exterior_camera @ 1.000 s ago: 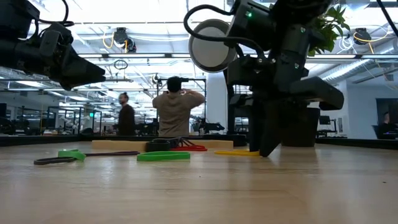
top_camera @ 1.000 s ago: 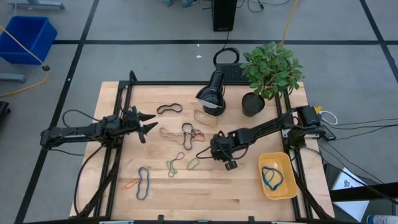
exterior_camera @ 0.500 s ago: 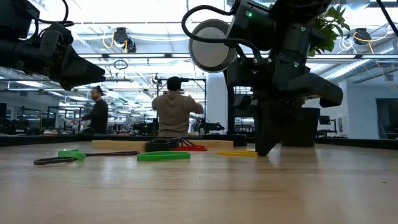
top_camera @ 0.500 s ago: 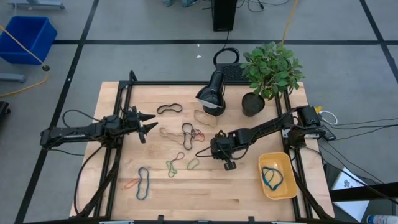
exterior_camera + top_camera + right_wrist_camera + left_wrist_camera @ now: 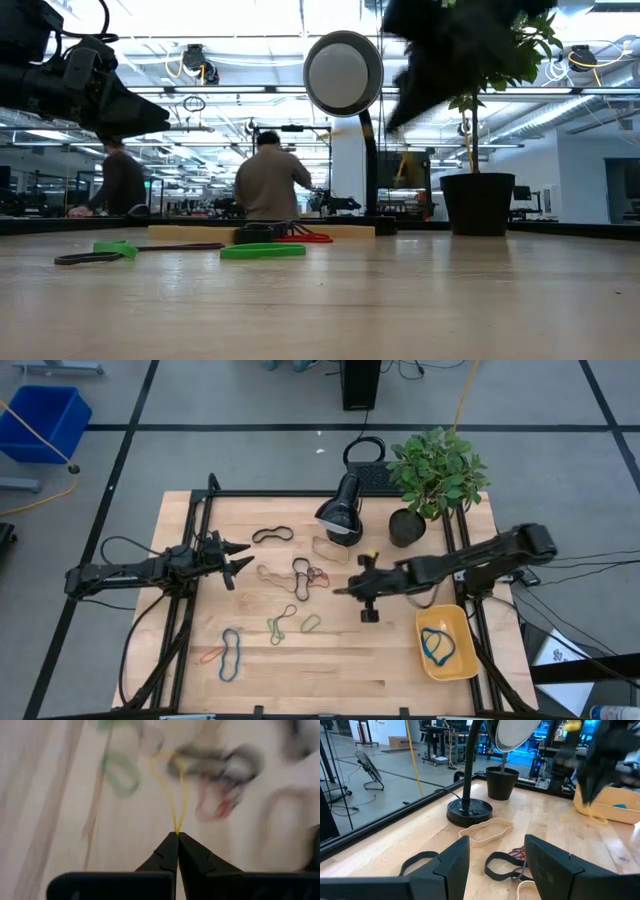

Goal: Pick and place rubber bands into bin
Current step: Put the yellow rubber band into the yellow bin

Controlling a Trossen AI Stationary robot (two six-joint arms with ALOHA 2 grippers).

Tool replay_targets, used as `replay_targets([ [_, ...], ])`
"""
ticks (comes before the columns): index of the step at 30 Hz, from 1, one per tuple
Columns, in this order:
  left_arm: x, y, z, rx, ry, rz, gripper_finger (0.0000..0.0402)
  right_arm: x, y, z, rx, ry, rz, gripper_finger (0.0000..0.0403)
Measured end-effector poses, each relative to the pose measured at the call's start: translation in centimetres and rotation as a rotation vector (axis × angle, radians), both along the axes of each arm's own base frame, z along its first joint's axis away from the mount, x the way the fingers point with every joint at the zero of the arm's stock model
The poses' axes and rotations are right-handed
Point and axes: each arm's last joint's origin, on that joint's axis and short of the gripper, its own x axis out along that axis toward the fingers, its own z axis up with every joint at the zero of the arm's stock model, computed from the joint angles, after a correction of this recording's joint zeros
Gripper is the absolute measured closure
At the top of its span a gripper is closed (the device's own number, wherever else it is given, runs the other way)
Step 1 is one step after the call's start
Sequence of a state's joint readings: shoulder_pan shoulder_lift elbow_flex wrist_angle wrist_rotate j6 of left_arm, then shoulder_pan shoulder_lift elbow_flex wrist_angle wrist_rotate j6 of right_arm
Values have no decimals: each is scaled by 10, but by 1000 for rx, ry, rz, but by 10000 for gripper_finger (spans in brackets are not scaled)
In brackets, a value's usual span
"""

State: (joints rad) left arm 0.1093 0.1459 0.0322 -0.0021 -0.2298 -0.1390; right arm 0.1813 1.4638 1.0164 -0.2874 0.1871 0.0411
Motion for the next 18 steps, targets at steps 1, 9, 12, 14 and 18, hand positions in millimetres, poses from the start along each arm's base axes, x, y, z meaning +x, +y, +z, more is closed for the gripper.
replay_targets([
  [1, 0, 0, 0, 0, 0, 0, 206, -4, 0, 12, -10, -57, -16, 402],
  [9, 0, 0, 0, 0, -5, 0, 206, -41, -1, 85, 27, -417, -51, 403],
  [12, 0, 0, 1, -1, -5, 0, 206, -55, 0, 103, 51, -505, -36, 403],
  [14, 0, 0, 1, -1, -5, 0, 206, -63, 1, 112, 68, -555, -24, 403],
  [18, 0, 0, 1, -1, -6, 0, 206, -78, 5, 131, 78, -674, 21, 403],
])
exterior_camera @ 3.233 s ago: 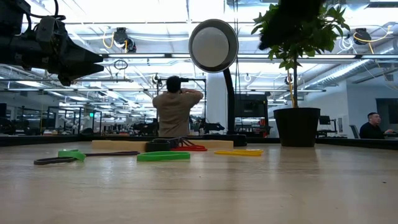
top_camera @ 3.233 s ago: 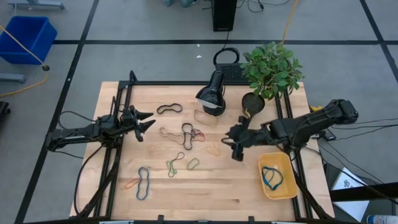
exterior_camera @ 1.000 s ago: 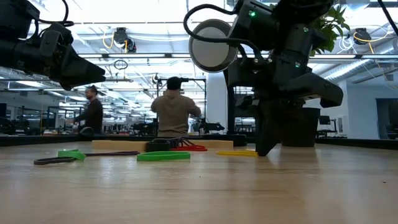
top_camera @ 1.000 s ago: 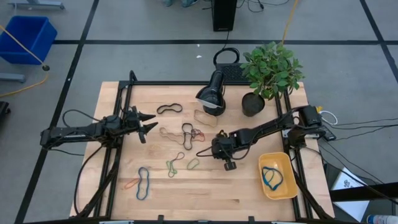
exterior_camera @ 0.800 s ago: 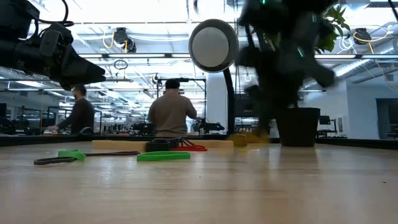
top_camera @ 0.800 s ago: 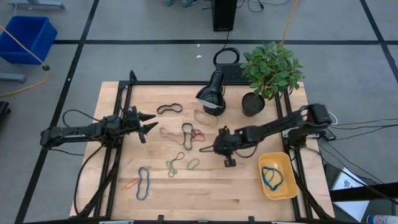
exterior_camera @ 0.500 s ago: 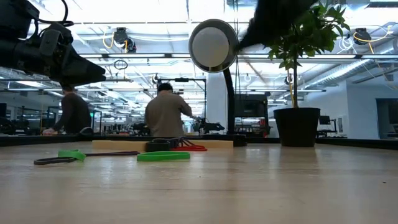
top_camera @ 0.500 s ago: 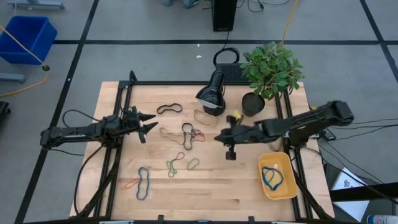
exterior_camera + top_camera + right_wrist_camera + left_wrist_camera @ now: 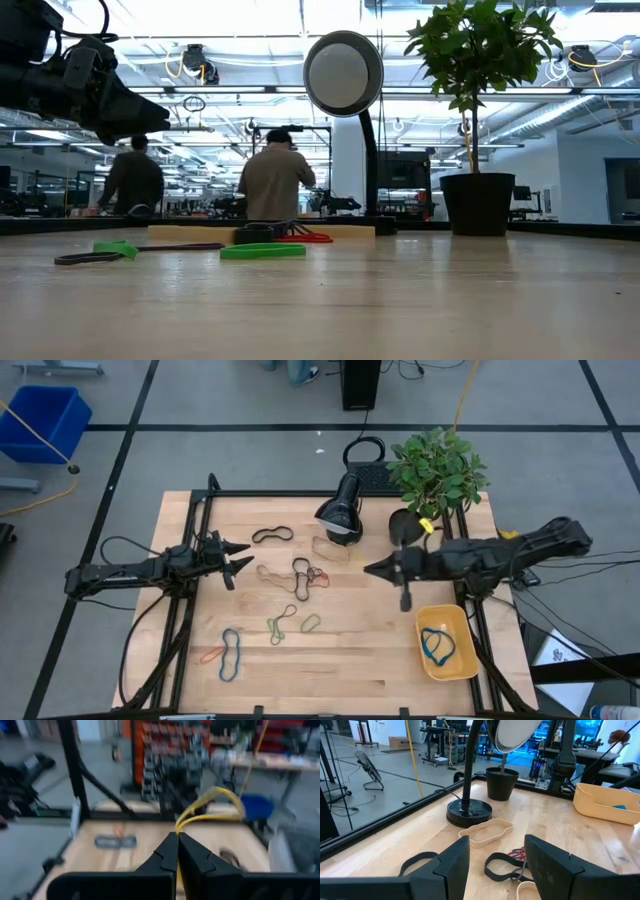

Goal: Pick and place rubber bands into bin
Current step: Put the yellow rubber band into the yellow bin

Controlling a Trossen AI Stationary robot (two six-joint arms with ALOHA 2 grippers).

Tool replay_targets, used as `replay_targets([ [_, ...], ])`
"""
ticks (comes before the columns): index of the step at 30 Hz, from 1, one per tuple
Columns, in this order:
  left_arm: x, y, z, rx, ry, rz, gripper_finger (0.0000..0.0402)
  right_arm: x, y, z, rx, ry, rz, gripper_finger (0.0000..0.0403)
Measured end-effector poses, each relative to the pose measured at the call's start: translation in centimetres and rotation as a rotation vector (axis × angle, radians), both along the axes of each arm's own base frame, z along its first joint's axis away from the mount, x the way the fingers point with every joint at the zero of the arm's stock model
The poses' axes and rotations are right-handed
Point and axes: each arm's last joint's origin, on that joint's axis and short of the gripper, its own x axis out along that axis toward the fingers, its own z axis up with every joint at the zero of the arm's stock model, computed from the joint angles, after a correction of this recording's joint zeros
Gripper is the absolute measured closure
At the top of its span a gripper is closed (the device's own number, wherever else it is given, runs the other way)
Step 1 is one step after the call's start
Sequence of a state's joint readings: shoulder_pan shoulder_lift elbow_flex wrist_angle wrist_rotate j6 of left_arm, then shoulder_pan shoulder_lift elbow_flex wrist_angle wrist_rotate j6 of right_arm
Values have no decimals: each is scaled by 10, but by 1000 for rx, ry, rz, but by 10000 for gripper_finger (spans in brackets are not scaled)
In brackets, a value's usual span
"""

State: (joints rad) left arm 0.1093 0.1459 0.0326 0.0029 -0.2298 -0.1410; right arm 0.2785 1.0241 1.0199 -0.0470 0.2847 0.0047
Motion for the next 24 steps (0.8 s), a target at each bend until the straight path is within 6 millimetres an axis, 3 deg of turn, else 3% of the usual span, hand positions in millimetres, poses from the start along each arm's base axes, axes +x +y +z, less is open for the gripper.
replay_targets([
  [9, 0, 0, 0, -1, -2, 0, 206, -20, 13, 14, 33, -81, 84, 403],
  [17, 0, 0, 0, -1, -3, 0, 206, -43, 18, 2, 292, 114, 93, 403],
  [24, 0, 0, 1, -1, -3, 0, 206, -71, 22, -21, 598, 430, -9, 403],
])
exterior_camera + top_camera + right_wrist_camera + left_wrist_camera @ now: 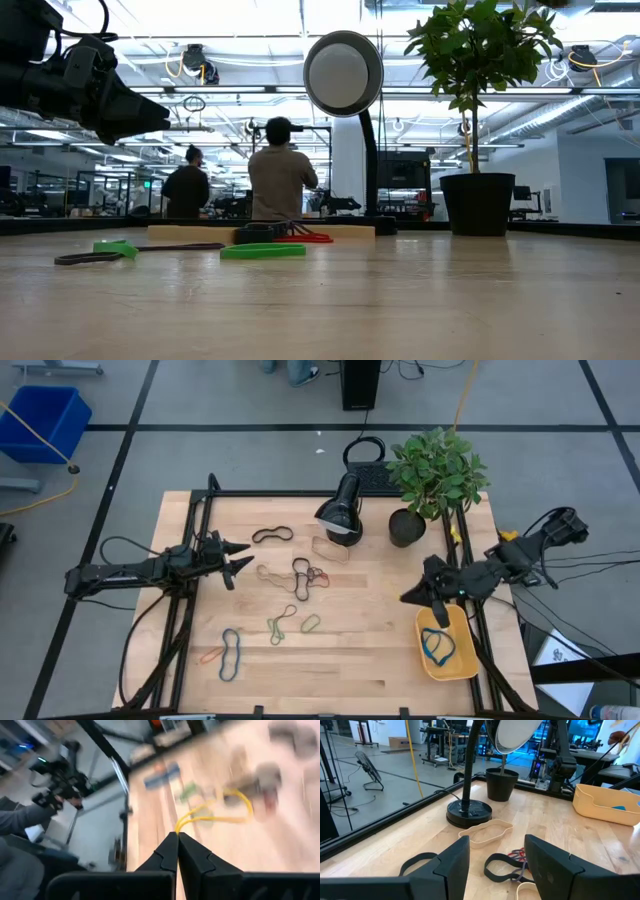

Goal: Pick and place rubber bands into bin
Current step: Put the yellow rubber band into the yellow bin

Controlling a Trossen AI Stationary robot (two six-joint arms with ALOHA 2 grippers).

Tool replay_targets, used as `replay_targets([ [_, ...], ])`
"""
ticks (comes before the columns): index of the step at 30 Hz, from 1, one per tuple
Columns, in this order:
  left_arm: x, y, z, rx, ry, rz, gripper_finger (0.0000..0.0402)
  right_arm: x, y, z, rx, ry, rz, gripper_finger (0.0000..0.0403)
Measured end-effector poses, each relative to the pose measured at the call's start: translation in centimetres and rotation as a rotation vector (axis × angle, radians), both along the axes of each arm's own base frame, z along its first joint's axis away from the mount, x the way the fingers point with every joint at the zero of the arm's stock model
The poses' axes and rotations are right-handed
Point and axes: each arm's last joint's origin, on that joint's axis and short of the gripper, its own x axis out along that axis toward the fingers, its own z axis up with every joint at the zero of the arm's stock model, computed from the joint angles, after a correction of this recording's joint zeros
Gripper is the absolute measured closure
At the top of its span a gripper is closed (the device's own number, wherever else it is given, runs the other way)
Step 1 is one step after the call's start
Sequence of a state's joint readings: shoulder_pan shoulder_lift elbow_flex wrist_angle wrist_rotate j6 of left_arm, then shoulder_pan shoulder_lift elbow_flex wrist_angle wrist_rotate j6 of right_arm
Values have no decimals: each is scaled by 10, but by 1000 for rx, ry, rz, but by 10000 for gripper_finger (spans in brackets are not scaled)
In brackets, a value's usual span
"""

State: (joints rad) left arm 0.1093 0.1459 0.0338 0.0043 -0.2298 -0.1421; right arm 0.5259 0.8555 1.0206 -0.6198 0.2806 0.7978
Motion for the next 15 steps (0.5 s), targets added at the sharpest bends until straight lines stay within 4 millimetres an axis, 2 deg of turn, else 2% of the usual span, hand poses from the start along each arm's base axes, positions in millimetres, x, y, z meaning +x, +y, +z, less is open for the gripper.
replay_targets([
  [9, 0, 0, 0, 1, -1, 8, 206, -31, 14, -34, 270, 583, -99, 403],
  [13, 0, 0, 0, 1, -1, 8, 206, -38, 23, -45, 288, 802, -146, 403],
  [15, 0, 0, 0, 1, -1, 8, 206, -38, 29, -49, 285, 853, -169, 403],
])
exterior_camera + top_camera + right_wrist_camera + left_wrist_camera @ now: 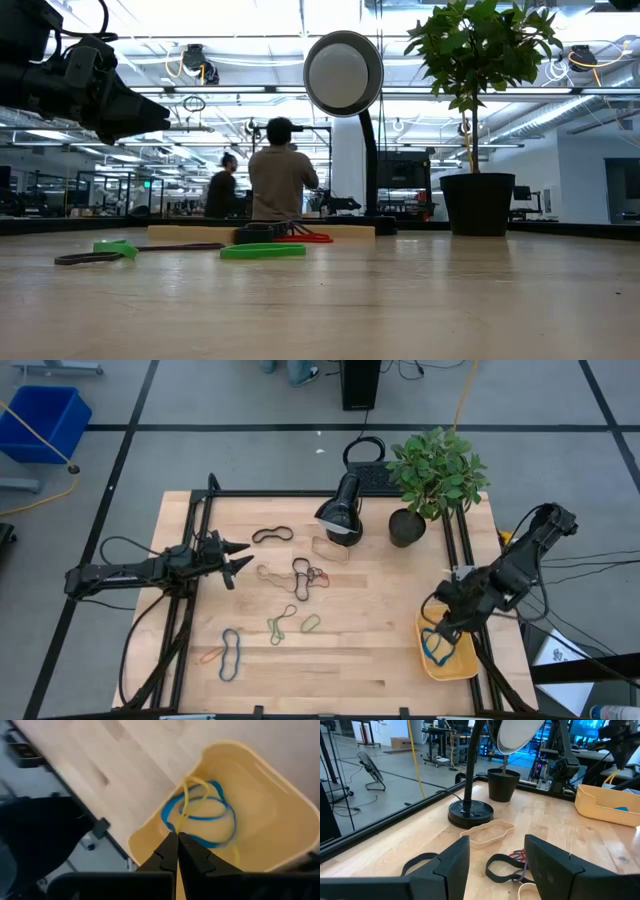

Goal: Pick and place rubber bands into bin
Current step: Put the yellow rubber band into the yellow bin

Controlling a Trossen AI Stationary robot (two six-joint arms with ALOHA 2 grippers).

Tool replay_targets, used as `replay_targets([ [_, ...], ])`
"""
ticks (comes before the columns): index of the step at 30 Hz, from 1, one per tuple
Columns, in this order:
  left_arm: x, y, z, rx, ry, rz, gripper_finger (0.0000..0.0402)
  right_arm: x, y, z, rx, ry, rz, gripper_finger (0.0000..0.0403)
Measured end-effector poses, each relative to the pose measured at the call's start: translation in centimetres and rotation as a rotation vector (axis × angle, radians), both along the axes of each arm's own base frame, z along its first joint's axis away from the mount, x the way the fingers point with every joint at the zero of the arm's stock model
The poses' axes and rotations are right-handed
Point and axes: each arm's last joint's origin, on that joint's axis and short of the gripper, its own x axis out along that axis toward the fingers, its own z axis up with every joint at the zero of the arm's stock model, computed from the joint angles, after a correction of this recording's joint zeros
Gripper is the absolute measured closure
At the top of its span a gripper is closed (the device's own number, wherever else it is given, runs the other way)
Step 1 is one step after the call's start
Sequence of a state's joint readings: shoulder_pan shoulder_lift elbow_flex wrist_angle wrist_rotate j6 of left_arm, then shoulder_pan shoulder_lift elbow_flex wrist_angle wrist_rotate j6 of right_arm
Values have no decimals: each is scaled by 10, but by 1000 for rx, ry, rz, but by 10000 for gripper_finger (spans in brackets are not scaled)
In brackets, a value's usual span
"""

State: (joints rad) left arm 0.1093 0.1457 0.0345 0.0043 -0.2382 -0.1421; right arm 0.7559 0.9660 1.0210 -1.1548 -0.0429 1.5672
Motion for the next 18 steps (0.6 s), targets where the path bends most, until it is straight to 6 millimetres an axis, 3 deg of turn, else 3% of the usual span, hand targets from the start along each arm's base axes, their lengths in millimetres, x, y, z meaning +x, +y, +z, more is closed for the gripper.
replay_targets([
  [18, 0, 1, 0, 5, 1, 42, 206, 22, 41, -51, -257, 290, 4, 403],
])
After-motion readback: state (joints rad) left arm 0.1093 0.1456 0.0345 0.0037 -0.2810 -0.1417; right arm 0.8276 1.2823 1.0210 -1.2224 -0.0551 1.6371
